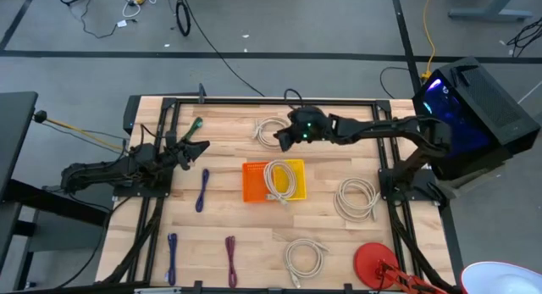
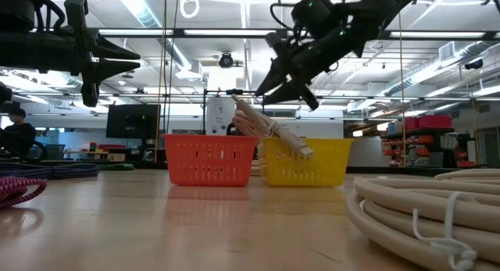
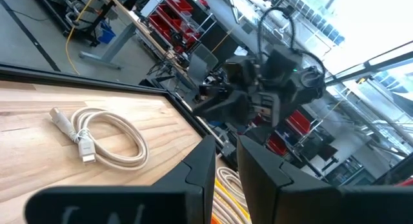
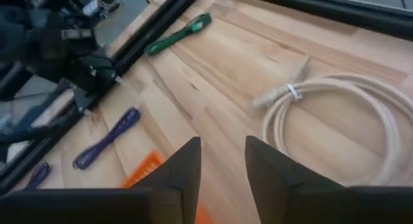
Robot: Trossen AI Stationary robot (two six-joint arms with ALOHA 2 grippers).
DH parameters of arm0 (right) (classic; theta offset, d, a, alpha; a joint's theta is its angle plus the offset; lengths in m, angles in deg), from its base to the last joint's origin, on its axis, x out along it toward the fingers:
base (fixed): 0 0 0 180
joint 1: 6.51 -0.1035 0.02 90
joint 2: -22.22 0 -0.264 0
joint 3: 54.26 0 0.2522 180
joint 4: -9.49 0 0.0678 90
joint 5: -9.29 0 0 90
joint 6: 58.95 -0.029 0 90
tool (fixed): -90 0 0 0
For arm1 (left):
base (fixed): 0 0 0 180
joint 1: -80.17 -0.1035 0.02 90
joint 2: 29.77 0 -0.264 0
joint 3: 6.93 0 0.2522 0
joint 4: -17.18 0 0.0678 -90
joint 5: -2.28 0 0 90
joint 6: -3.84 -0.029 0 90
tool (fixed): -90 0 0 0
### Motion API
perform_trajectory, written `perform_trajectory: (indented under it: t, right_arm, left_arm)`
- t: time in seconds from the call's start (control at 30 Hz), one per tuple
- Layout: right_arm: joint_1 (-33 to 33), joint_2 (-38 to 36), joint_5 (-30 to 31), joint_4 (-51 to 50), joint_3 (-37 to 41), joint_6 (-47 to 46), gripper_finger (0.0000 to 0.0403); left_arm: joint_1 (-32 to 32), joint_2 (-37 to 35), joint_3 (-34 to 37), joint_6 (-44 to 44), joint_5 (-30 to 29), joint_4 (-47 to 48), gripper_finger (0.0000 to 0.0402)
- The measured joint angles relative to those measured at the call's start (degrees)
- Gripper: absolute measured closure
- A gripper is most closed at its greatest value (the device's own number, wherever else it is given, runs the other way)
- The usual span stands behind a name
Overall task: Pick & Place USB Port
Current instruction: Put the brown HDMI cable into the yellow bin
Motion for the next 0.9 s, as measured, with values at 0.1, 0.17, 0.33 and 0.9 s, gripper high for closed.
perform_trajectory:
  t: [0.1,0.17,0.33,0.9]
  right_arm:
    - [1.17,3.50,-1.20,0.38,-1.47,-0.24,0.0279]
    - [2.07,5.93,-2.66,0.21,-2.47,0.08,0.0279]
    - [4.04,8.00,-1.12,-6.41,-7.48,4.41,0.0291]
    - [5.89,11.46,5.02,-31.43,-15.88,18.54,0.0263]
  left_arm:
    - [0.00,0.00,0.00,0.00,0.00,-0.01,0.0333]
    - [0.00,0.00,0.00,0.17,0.00,-0.01,0.0333]
    - [0.00,0.00,0.00,1.34,1.03,0.05,0.0333]
    - [0.00,0.00,0.00,1.03,2.41,0.42,0.0333]
